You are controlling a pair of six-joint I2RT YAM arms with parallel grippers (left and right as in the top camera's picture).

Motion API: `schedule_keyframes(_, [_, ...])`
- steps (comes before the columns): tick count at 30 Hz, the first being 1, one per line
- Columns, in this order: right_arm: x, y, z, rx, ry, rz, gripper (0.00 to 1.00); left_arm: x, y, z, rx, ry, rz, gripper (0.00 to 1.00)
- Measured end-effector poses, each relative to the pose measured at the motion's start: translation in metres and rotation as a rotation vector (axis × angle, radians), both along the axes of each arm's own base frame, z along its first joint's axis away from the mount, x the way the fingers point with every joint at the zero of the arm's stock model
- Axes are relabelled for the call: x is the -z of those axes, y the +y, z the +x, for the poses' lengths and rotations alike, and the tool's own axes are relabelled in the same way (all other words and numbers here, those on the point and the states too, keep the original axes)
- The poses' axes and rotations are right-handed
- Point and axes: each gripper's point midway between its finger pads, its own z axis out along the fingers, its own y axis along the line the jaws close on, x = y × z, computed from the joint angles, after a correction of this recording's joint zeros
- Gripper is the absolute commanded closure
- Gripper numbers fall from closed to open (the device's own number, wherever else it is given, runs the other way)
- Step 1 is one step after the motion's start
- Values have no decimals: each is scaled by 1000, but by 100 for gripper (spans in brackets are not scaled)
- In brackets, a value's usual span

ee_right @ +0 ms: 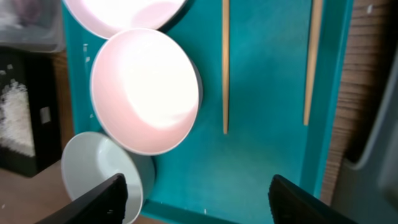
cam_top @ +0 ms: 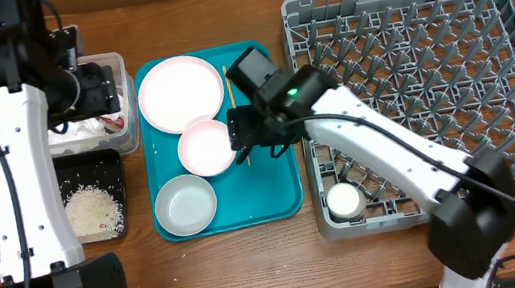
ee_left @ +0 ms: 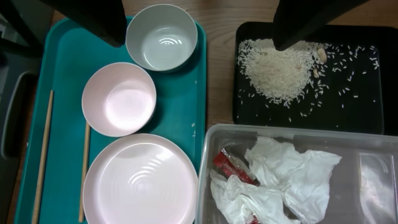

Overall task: Sort waste into correct bins and load items into the dishwasher
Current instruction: 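Reach the right gripper to the pink bowl and grasp its rim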

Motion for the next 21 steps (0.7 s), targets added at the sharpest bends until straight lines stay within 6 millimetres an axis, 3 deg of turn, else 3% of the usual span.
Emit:
schedule_keyframes(2, [13,4,3,6,8,-15,32,-4,5,-2,-14,-12,-9,13])
schedule_keyframes(3, [18,5,5,7,10,-17,32,-6,6,-3,-19,-18,-10,0])
schedule_keyframes(9, [47,14,15,16,22,-27,39,-16,8,-7,-24,-51,-7,0])
schedule_keyframes(16, [65,27,24,12,4,-10,54,-17,8,-6,-24,-58,-6,0])
schedule_keyframes(21, [76,34,22,1,10,-16,58,-17,8,-6,-24,-58,-6,0])
